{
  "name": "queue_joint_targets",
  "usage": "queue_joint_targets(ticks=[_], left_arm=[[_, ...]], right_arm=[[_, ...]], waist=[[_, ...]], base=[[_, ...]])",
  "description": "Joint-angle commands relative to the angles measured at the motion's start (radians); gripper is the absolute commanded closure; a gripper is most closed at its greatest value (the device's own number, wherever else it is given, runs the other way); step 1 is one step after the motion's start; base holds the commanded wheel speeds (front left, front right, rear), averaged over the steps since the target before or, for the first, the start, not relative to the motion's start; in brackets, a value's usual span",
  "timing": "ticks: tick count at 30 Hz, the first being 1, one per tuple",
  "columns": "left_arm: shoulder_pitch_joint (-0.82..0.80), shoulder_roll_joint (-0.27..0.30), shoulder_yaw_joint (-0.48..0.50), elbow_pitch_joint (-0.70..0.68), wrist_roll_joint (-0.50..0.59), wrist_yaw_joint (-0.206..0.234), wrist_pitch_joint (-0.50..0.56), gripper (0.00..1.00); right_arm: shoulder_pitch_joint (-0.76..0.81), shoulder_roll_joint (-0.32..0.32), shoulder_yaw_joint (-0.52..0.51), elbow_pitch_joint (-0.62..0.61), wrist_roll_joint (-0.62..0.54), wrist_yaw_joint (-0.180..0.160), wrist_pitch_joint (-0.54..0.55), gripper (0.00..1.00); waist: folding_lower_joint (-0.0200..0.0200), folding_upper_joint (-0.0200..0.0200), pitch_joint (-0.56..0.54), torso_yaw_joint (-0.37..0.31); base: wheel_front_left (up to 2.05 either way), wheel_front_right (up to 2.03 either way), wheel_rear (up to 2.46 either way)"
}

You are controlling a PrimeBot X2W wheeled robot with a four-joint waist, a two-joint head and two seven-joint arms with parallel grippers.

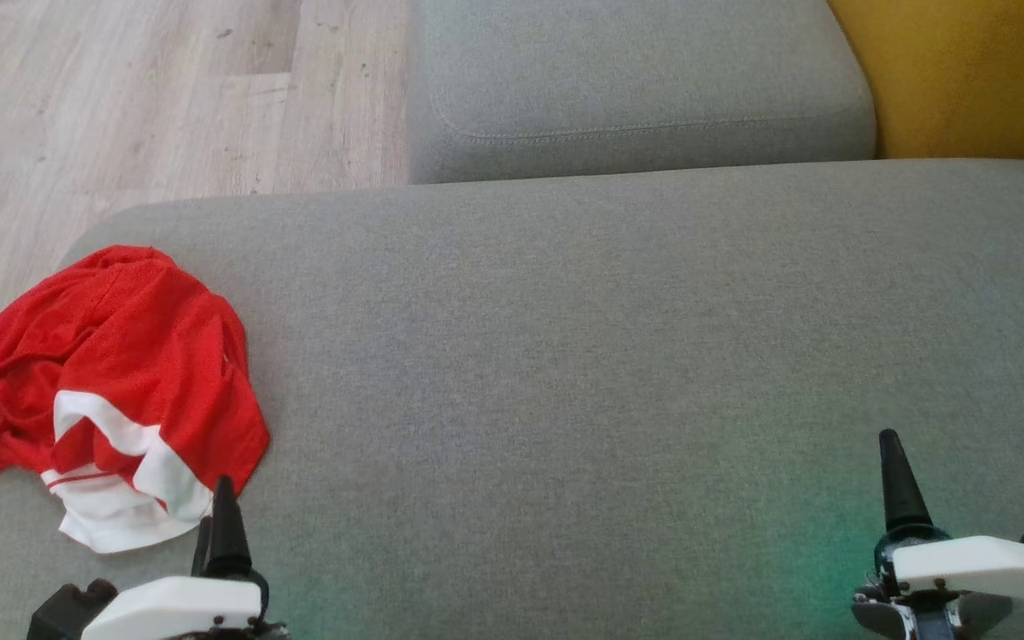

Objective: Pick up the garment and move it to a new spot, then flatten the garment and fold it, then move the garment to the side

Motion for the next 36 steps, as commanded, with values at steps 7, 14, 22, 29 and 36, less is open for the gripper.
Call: queue_joint_targets(ticks=[7,14,22,29,36], left_arm=[[-0.015,0.008,-0.019,-0.053,0.107,0.018,-0.028,0.00],[-0.009,0.008,-0.041,-0.067,0.201,0.035,-0.049,0.00],[-0.001,0.009,-0.068,-0.078,0.316,0.055,-0.075,0.00],[0.007,0.009,-0.086,-0.085,0.402,0.064,-0.096,0.00],[0.011,0.010,-0.103,-0.087,0.481,0.074,-0.114,0.00]], right_arm=[[-0.010,-0.005,0.026,-0.049,-0.109,0.003,-0.029,0.00],[-0.003,-0.006,0.044,-0.056,-0.202,0.003,-0.049,0.00],[0.005,-0.007,0.068,-0.068,-0.322,0.004,-0.076,0.00],[0.011,-0.007,0.086,-0.075,-0.413,0.004,-0.097,0.00],[0.017,-0.007,0.104,-0.082,-0.494,0.005,-0.114,0.00]], waist=[[0.0000,0.0000,-0.011,0.002],[0.0000,0.0000,-0.022,0.003],[0.0000,0.0000,-0.038,0.005],[0.0000,0.0000,-0.052,0.005],[0.0000,0.0000,-0.062,0.005]], base=[[0.00,0.00,0.00],[0.00,0.00,0.00],[0.00,0.00,0.00],[0.00,0.00,0.00],[0.00,0.00,0.00]])
